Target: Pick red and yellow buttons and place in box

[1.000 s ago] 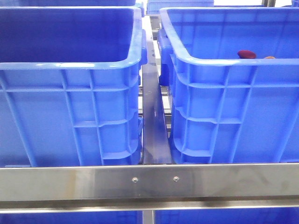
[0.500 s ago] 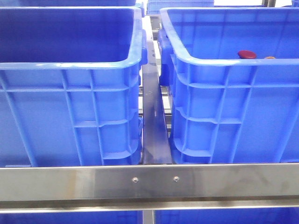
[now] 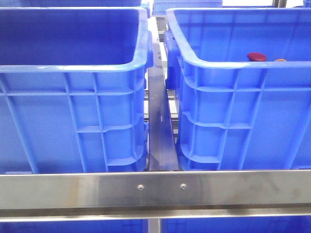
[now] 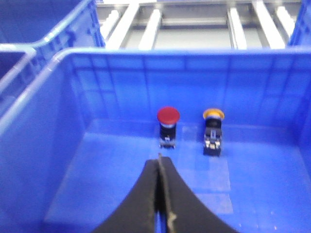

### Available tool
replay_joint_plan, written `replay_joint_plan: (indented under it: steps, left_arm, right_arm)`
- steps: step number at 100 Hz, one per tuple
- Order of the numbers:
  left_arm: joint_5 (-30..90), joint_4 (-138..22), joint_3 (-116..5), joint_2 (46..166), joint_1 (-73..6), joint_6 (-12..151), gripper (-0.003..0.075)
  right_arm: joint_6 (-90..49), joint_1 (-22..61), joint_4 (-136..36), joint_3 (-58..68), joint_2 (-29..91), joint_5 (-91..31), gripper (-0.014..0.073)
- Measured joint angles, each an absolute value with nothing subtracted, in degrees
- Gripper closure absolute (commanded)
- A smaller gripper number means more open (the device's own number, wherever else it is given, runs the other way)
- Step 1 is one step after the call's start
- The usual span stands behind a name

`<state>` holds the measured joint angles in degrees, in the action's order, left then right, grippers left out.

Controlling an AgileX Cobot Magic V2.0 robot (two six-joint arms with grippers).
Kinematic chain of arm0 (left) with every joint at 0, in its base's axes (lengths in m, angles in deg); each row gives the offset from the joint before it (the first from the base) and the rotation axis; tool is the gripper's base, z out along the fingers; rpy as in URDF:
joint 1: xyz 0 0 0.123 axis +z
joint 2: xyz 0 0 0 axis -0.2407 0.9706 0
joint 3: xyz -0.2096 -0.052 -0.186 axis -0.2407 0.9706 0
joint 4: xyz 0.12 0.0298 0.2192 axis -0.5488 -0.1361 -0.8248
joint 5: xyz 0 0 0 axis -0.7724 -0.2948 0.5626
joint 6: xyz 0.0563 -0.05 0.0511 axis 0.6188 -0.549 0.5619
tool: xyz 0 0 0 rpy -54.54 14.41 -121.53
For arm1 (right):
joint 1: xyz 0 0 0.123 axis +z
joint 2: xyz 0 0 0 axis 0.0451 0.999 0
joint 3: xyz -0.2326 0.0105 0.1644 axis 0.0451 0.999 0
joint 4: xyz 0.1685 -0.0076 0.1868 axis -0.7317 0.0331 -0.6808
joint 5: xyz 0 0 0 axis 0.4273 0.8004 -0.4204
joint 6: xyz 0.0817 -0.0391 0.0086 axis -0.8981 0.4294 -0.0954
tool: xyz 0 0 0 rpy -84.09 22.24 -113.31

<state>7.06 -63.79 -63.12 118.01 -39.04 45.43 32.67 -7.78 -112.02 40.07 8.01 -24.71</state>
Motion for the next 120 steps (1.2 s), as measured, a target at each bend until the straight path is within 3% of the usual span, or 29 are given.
replay_joint_plan:
  steps: [70,120]
  left_arm:
    - [18.2,-67.8,-32.2,81.6,-39.0,46.0,0.0740]
    - [19.5,-69.8,-29.1,78.0,-39.0,46.0,0.0740]
  right_arm:
    - [32.8,-7.8,-111.9,50.7,-13.2,-19.0,0.0655]
    - [32.9,-7.8,-111.8,50.7,-13.5,-17.4,0.0655]
